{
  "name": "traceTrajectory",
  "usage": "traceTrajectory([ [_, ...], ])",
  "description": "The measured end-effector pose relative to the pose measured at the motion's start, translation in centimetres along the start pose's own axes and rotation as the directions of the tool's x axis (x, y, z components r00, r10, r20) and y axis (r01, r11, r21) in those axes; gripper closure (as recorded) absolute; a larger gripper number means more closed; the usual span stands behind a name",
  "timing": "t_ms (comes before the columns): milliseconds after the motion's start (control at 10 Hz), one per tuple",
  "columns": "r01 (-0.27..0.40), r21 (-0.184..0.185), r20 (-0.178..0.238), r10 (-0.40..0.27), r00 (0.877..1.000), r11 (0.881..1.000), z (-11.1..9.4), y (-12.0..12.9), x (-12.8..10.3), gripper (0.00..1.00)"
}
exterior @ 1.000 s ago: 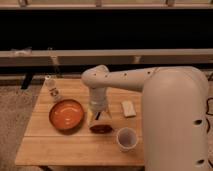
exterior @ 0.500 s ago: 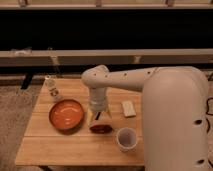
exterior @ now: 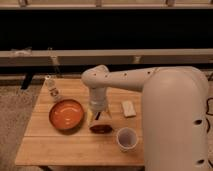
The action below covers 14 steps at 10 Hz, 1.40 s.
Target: Place the bottle in the ceramic bowl
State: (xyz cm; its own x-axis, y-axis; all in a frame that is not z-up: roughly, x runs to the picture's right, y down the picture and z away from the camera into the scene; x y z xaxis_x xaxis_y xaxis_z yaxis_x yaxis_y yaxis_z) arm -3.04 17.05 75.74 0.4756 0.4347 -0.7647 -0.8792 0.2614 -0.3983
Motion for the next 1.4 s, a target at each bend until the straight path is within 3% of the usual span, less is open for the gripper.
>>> traceTrajectory([
  [200,0.008,0.008,0.025,-0.008,1.000,1.000,-0.6,-0.1,-0.7,0.22],
  [500,0.052,0.040,0.117,-0.056,0.992,0.998,-3.1,1.2,-4.8,0.22],
  [700,0.073,0.079,0.191,-0.087,0.978,0.994,-5.2,1.8,-7.7,0.22],
  [1000,0.058,0.188,0.310,-0.115,0.944,0.980,-8.7,2.3,-12.3,0.22],
  [1100,0.055,0.201,0.330,-0.121,0.936,0.978,-9.4,2.1,-13.1,0.22],
  [1200,0.068,0.198,0.342,-0.134,0.930,0.978,-9.8,2.1,-13.5,0.22],
  [1400,0.119,0.152,0.379,-0.169,0.910,0.981,-11.0,3.3,-14.9,0.22],
])
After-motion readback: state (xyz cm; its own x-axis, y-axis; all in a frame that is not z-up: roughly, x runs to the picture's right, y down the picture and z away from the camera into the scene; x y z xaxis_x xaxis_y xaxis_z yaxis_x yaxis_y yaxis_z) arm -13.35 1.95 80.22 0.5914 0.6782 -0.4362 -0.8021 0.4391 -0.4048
